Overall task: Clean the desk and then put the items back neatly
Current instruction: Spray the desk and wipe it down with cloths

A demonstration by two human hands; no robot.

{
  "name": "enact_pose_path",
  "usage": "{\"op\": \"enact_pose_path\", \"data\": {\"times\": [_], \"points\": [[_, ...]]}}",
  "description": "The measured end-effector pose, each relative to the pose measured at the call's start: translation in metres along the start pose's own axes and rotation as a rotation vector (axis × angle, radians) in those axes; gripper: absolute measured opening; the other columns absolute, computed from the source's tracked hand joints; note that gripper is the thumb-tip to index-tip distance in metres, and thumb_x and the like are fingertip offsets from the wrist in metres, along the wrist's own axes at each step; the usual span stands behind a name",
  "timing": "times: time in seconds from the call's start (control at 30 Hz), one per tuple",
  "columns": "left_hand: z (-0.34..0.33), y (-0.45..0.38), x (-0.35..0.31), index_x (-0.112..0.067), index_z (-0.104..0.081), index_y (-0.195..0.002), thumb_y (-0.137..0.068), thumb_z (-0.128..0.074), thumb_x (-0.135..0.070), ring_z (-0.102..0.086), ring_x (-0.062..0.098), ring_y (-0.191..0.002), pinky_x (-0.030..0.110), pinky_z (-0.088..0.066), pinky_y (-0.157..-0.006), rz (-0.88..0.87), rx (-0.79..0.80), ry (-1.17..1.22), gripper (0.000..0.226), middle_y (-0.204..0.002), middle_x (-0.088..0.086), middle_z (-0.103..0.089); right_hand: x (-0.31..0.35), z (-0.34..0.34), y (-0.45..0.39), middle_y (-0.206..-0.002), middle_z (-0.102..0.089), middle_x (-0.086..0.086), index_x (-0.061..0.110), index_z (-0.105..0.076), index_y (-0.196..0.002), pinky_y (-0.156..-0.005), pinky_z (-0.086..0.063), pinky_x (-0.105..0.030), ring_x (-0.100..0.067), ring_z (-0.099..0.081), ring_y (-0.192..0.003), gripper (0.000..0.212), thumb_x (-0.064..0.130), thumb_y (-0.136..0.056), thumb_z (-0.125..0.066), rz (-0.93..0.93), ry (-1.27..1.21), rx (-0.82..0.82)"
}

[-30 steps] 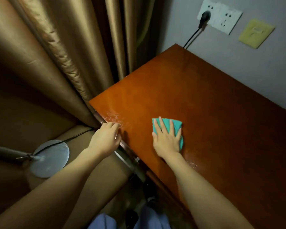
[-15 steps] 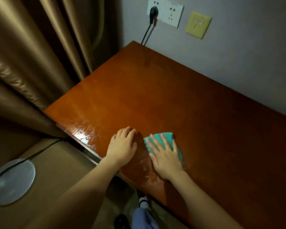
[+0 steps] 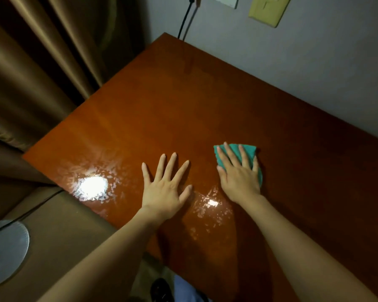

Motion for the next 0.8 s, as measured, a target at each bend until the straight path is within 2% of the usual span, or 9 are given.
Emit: {"op": "enact_pose_path", "data": {"times": [0.1,0.17,0.23,0.3,0.37,0.47,0.6,0.7,0.8], "points": [[0.008,-0.031,-0.006,-0.043,0.013,-0.146,-0.078,0.01,-0.07,0.024,0.022,-0.143,0.062,0.018,-0.106,0.016,0.004,-0.002,0.073,-0.157,-0.004,0.02,0.032,0.003,-0.008,-0.157,0.011,0.015,0.035,0.006,-0.149,-0.113,0.0,-0.059,-0.027,0.008,-0.147,0.055,0.044,-0.1,-0.016,0.047,-0.015,0.005],[0.008,-0.044,-0.009,-0.043,0.013,-0.146,-0.076,0.009,-0.07,0.023,0.022,-0.143,0.064,0.015,-0.106,0.034,-0.009,-0.003,0.075,-0.158,-0.004,0.018,0.045,0.002,0.008,-0.157,-0.015,0.011,0.032,-0.017,-0.15,-0.109,-0.018,-0.063,-0.029,-0.018,-0.145,0.055,0.043,-0.097,-0.025,0.209,0.04,-0.059],[0.007,-0.046,-0.012,-0.043,0.019,-0.143,-0.073,0.01,-0.073,0.023,0.022,-0.143,0.064,0.015,-0.106,0.025,-0.015,-0.018,0.076,-0.157,-0.005,0.019,0.031,-0.006,0.025,-0.154,-0.024,0.009,0.03,-0.021,-0.149,-0.106,-0.028,-0.061,-0.028,-0.029,-0.141,0.057,0.045,-0.094,-0.026,0.286,0.061,-0.019],[0.009,-0.049,-0.012,-0.044,0.024,-0.138,-0.072,0.011,-0.076,0.026,0.022,-0.142,0.063,0.016,-0.106,0.009,-0.005,-0.015,0.075,-0.155,-0.005,0.022,0.006,-0.011,0.027,-0.154,-0.021,0.008,0.03,-0.014,-0.151,-0.107,-0.028,-0.059,-0.026,-0.027,-0.141,0.059,0.045,-0.095,-0.026,0.282,0.061,0.022],[0.013,-0.056,-0.011,-0.045,0.025,-0.137,-0.07,0.012,-0.079,0.028,0.021,-0.14,0.063,0.017,-0.107,-0.006,0.008,0.004,0.076,-0.152,-0.005,0.026,-0.02,-0.003,0.012,-0.154,-0.016,0.01,0.032,-0.011,-0.15,-0.107,-0.03,-0.06,-0.023,-0.02,-0.143,0.058,0.045,-0.095,-0.022,0.175,0.032,0.03],[0.015,-0.064,-0.011,-0.045,0.024,-0.138,-0.068,0.012,-0.081,0.028,0.022,-0.141,0.064,0.017,-0.107,-0.036,0.013,-0.008,0.079,-0.151,-0.006,0.027,-0.061,0.009,-0.028,-0.155,0.012,0.016,0.036,0.011,-0.145,-0.116,-0.007,-0.056,-0.02,0.009,-0.146,0.054,0.048,-0.095,-0.002,-0.04,-0.029,0.014],[0.022,-0.093,-0.017,-0.044,0.016,-0.145,-0.078,0.004,-0.079,0.024,0.023,-0.143,0.065,0.013,-0.108,-0.022,0.021,-0.031,0.076,-0.157,-0.003,0.021,-0.057,0.026,-0.068,-0.156,0.017,0.015,0.036,0.013,-0.148,-0.114,0.006,-0.055,-0.024,0.015,-0.146,0.054,0.044,-0.101,-0.012,-0.203,-0.093,-0.001],[0.028,-0.118,-0.026,-0.043,0.011,-0.147,-0.085,-0.01,-0.074,0.024,0.023,-0.143,0.066,0.012,-0.108,-0.007,0.039,-0.016,0.072,-0.157,-0.003,0.02,-0.024,0.02,-0.059,-0.155,0.017,0.017,0.036,0.013,-0.147,-0.114,0.003,-0.057,-0.024,0.013,-0.146,0.054,0.045,-0.099,-0.011,0.012,-0.055,0.006],[0.029,-0.124,-0.029,-0.042,0.012,-0.147,-0.083,-0.007,-0.074,0.023,0.023,-0.143,0.067,0.01,-0.108,0.01,0.027,-0.039,0.073,-0.157,-0.003,0.019,-0.023,0.011,-0.029,-0.156,-0.003,0.013,0.035,0.001,-0.148,-0.112,-0.011,-0.058,-0.025,-0.009,-0.146,0.055,0.045,-0.097,-0.017,0.279,0.051,-0.015]]}}
Point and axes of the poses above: each hand's wrist, its own y-axis away from the middle knuckle, its own z-axis out of the back of the hand, x = y × z, the point moved 7 cm from there along -y, towards the middle knuckle
